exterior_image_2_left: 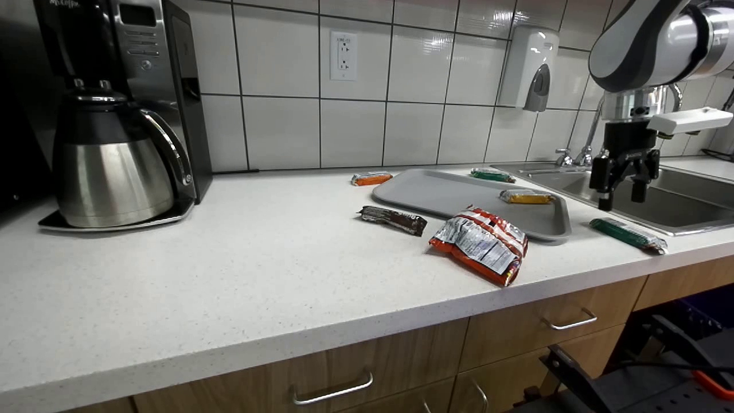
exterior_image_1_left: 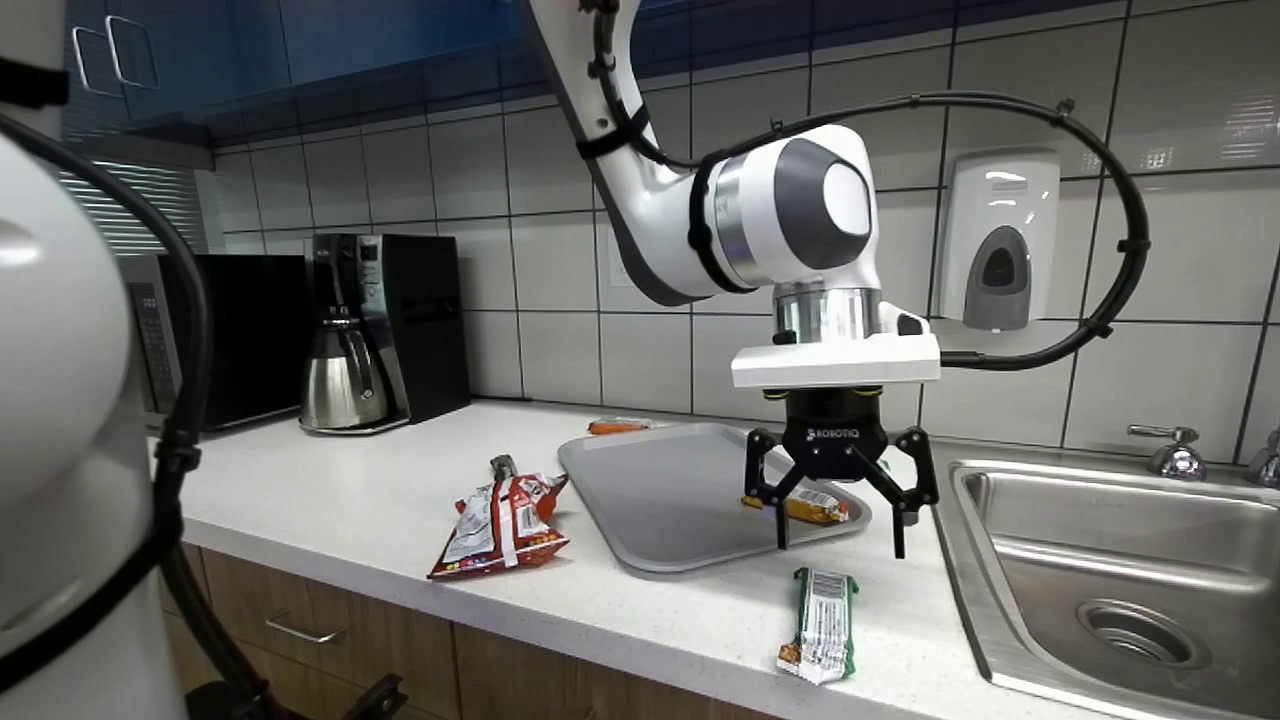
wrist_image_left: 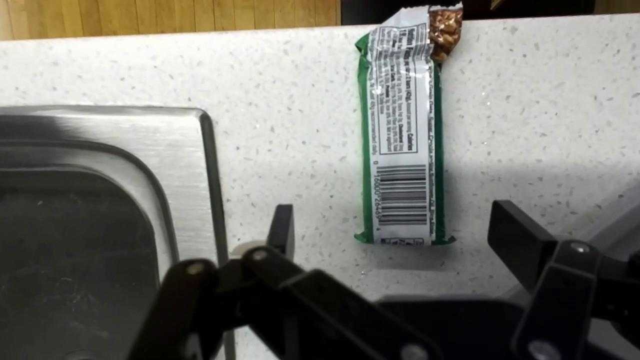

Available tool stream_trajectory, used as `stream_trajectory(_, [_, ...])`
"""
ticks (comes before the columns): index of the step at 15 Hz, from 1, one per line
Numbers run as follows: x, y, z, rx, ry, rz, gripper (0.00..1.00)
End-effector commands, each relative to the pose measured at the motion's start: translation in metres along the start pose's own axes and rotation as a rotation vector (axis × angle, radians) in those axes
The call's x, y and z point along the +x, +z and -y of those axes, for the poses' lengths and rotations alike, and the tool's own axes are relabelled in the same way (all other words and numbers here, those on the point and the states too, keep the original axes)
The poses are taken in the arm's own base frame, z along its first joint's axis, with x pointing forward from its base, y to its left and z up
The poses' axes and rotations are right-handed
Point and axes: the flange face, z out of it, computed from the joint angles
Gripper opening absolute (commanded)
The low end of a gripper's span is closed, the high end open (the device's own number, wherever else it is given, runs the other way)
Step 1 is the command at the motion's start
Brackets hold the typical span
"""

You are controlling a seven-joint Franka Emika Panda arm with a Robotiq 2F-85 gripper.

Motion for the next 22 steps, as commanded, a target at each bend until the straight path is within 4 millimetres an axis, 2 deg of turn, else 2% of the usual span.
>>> stream_trajectory(1, [-0.01, 0.0, -0.003, 0.004, -0.04, -0.039, 1.0])
stream_trajectory(7, [-0.02, 0.02, 0.014, 0.016, -0.057, -0.049, 1.0])
stream_trajectory(13, [-0.026, 0.036, 0.019, 0.025, -0.049, -0.042, 1.0])
stream_trajectory(22, [-0.032, 0.044, 0.008, 0.033, -0.02, -0.029, 1.0])
